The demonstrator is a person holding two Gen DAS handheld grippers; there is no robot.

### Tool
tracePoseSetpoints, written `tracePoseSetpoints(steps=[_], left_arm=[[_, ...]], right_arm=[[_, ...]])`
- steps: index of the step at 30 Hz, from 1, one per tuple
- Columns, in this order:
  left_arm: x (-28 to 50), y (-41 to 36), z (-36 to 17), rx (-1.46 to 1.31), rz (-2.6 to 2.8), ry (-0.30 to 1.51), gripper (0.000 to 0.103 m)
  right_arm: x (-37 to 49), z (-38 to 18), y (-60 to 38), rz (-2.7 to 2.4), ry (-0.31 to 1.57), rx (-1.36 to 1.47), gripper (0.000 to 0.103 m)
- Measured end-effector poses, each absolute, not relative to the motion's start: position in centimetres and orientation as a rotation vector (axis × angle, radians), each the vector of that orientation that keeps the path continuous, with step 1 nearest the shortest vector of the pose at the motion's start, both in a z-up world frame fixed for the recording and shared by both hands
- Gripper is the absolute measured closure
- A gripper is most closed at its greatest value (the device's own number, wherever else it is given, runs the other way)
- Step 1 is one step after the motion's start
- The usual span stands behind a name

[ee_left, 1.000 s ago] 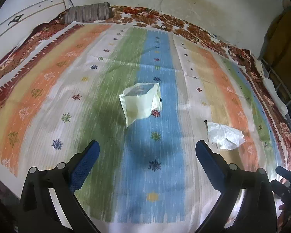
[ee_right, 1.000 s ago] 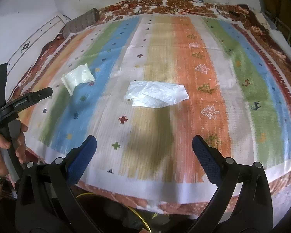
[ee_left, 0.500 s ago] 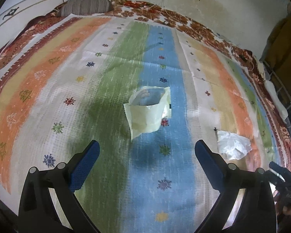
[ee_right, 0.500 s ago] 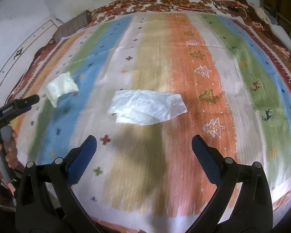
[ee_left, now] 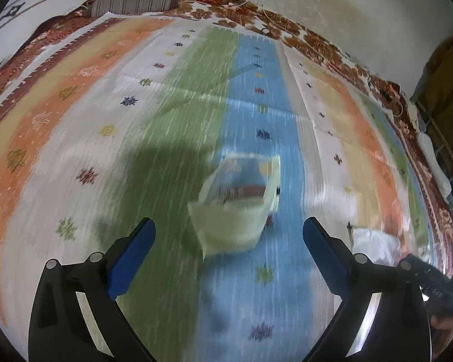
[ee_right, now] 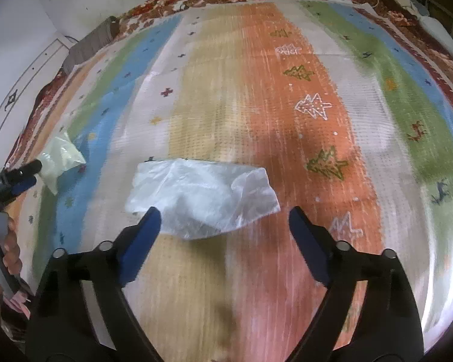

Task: Collect trash
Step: 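Grasp the white tissue with the right tool while the left tool grasps the pale wrapper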

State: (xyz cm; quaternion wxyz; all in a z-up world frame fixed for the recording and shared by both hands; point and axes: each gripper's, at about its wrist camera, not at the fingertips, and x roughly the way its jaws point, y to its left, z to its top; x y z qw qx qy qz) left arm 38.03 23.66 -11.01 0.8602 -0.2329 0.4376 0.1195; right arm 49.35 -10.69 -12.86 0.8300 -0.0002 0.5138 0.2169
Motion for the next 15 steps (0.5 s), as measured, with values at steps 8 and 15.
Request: tracePoseSetpoints(steps=[8,15], left_arm=[[40.0,22.5,-12.9,-0.408,0.253,0.981,0.028],[40.0,22.1,-12.1,-0.386,0.217,0.981,0.057]], right_arm=[[51.1,-15.0,-9.1,0.487,1.139,-0.003,0.058],[50.7,-15.0,-8.6,0.471,1.146,-0.06,0.095]])
